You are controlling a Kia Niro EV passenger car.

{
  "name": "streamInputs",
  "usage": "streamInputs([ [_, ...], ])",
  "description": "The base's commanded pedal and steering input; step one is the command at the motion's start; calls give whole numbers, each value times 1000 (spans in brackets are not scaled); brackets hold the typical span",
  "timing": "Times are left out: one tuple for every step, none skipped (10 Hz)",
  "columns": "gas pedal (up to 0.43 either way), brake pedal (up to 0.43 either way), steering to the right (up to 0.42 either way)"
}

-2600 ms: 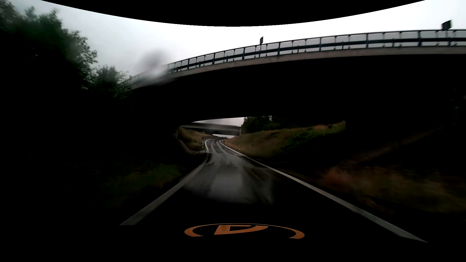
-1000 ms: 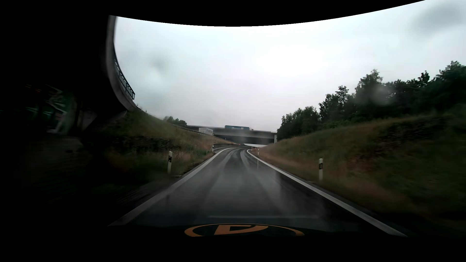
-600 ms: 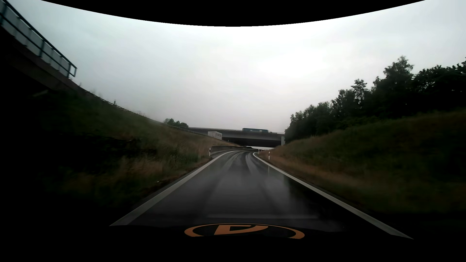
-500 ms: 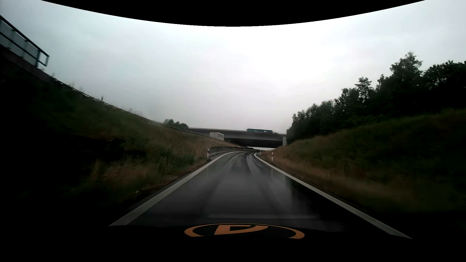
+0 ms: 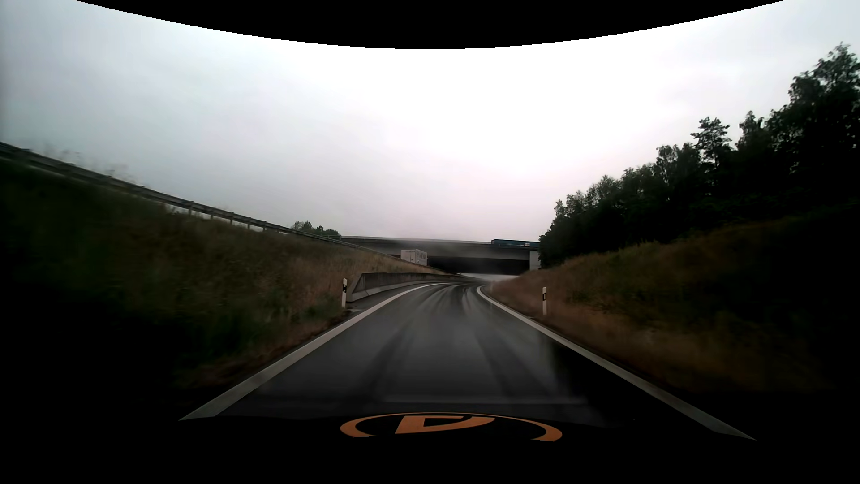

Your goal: Follow the waypoints while adhering to traffic rules and regulations

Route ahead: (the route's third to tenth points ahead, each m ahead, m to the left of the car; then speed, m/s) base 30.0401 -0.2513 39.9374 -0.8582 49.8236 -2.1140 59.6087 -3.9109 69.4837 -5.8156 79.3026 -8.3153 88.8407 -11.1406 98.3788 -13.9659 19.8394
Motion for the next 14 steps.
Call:
streamInputs([
  [118, 0, 9],
  [118, 0, 11],
  [130, 0, 12],
  [138, 0, 13],
  [138, 0, 15],
  [138, 0, 16],
  [150, 0, 15],
  [150, 0, 14],
  [150, 0, 15],
  [150, 0, 15],
  [150, 0, 15],
  [150, 0, 15],
  [150, 0, 16],
  [157, 0, 17],
])
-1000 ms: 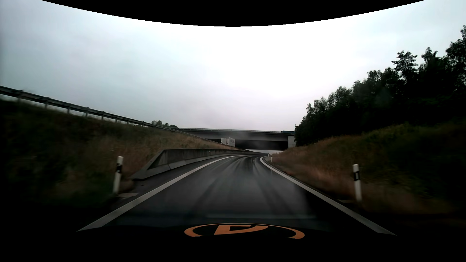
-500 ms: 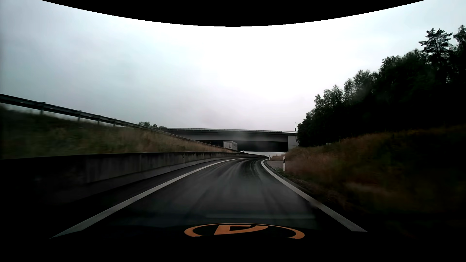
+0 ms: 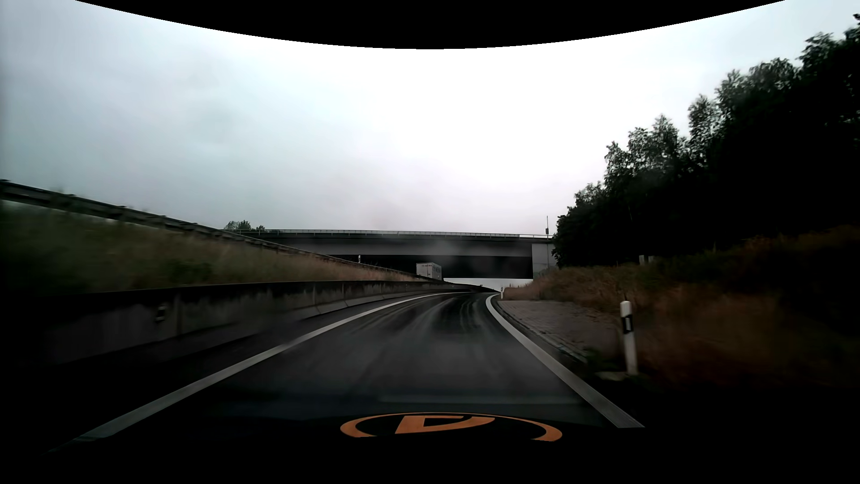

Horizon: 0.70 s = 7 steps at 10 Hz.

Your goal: Follow the waypoints while adhering to traffic rules and regulations

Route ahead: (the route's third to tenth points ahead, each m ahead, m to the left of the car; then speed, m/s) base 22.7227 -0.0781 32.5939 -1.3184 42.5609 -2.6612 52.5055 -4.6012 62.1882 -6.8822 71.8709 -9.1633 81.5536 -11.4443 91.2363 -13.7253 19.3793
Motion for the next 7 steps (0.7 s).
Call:
streamInputs([
  [157, 0, 18],
  [157, 0, 19],
  [157, 0, 19],
  [177, 0, 19],
  [177, 0, 20],
  [177, 0, 25],
  [177, 0, 27],
])
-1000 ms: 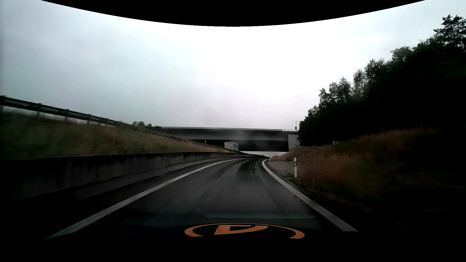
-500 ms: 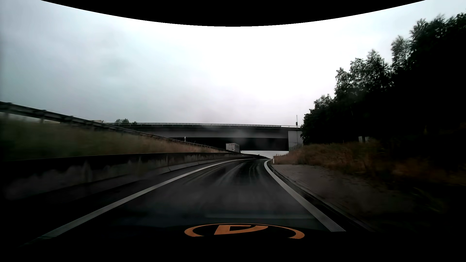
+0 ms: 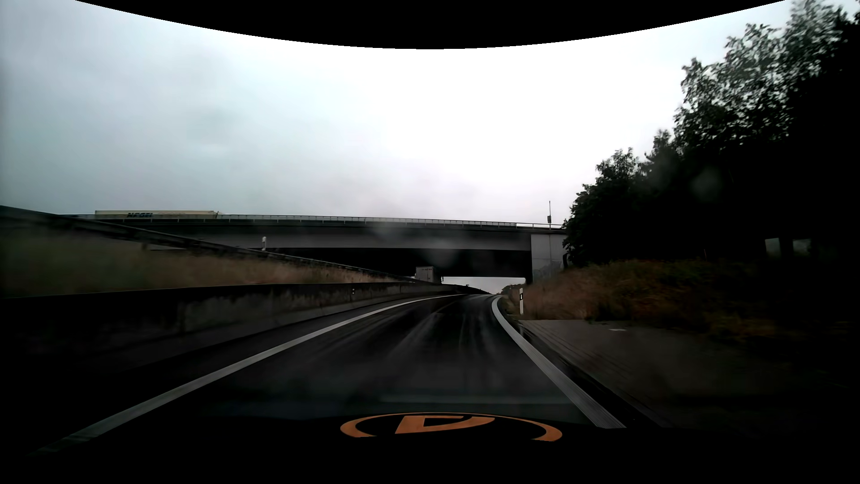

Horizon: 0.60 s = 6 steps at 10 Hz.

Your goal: Follow the waypoints while adhering to traffic rules and regulations

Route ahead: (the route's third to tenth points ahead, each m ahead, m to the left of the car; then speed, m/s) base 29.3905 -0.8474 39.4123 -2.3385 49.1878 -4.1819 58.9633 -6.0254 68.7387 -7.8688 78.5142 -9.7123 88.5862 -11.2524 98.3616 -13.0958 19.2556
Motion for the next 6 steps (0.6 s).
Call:
streamInputs([
  [177, 0, 27],
  [177, 0, 28],
  [177, 0, 27],
  [177, 0, 26],
  [177, 0, 25],
  [177, 0, 24],
])
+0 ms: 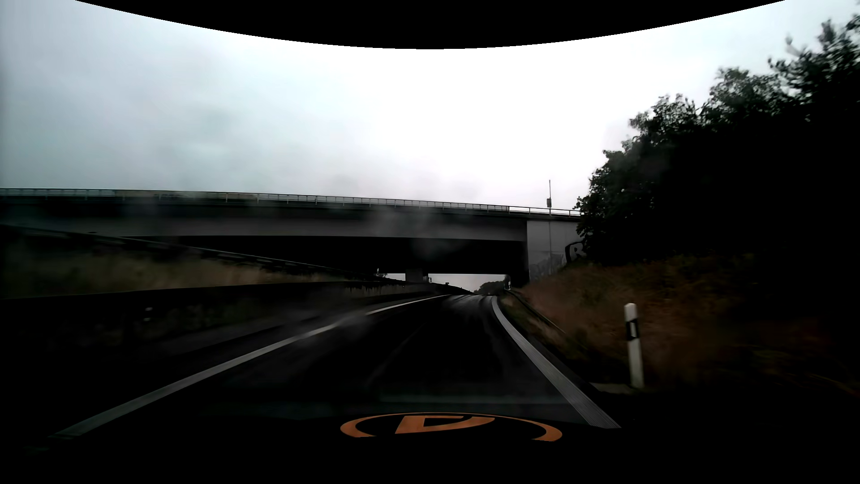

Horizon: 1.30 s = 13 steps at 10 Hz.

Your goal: Follow the waypoints while adhering to traffic rules and regulations

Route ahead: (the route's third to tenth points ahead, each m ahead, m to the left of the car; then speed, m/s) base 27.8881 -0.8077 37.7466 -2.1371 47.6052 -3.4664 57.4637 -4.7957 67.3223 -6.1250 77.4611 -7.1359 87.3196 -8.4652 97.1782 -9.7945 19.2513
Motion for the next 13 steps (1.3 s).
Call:
streamInputs([
  [177, 0, 24],
  [177, 0, 24],
  [177, 0, 24],
  [177, 0, 24],
  [177, 0, 23],
  [177, 0, 23],
  [177, 0, 19],
  [177, 0, 16],
  [177, 0, 15],
  [177, 0, 15],
  [177, 0, 14],
  [177, 0, 14],
  [177, 0, 11],
])
